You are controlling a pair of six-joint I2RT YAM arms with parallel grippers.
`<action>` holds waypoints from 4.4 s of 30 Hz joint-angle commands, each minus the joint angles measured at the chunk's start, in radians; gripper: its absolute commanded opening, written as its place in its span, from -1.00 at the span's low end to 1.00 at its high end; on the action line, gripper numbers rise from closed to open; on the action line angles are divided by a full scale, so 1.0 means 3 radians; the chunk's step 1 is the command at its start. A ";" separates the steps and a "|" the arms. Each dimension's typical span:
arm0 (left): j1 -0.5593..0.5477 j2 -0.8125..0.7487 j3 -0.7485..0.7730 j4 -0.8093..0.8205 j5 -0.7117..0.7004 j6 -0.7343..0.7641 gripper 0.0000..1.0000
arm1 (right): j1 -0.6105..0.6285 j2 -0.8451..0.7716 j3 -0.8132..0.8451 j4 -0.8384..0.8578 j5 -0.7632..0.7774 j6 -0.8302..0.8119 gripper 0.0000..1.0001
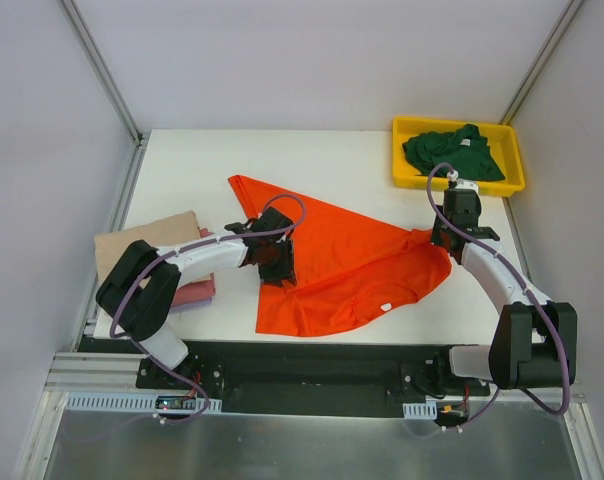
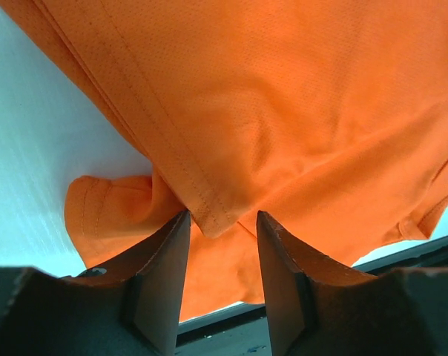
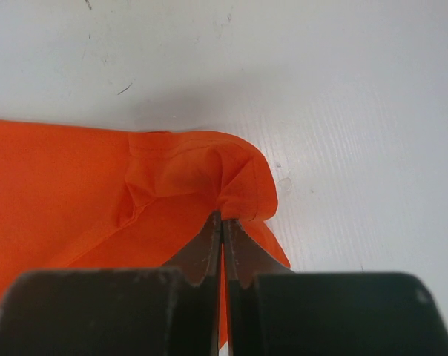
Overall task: Fold and stack the t-shirts
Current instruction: Flatten out the tshirt
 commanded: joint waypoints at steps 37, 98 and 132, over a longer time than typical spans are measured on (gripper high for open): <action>-0.0191 -0.0007 0.0414 -0.0406 0.0063 -0.0130 -0.38 | -0.0009 -0.0027 0.0010 0.0035 0.0007 -0.0040 -0.99; 0.0207 -0.2154 0.3497 -0.0738 -0.0664 0.1312 -1.00 | -0.0066 -0.1203 0.4294 -0.1703 -0.1000 -0.0567 -0.99; 0.1557 0.1138 0.2904 -0.0682 -0.0396 0.0626 0.98 | -0.0050 0.1082 0.1820 0.0256 -0.0872 -0.0813 0.84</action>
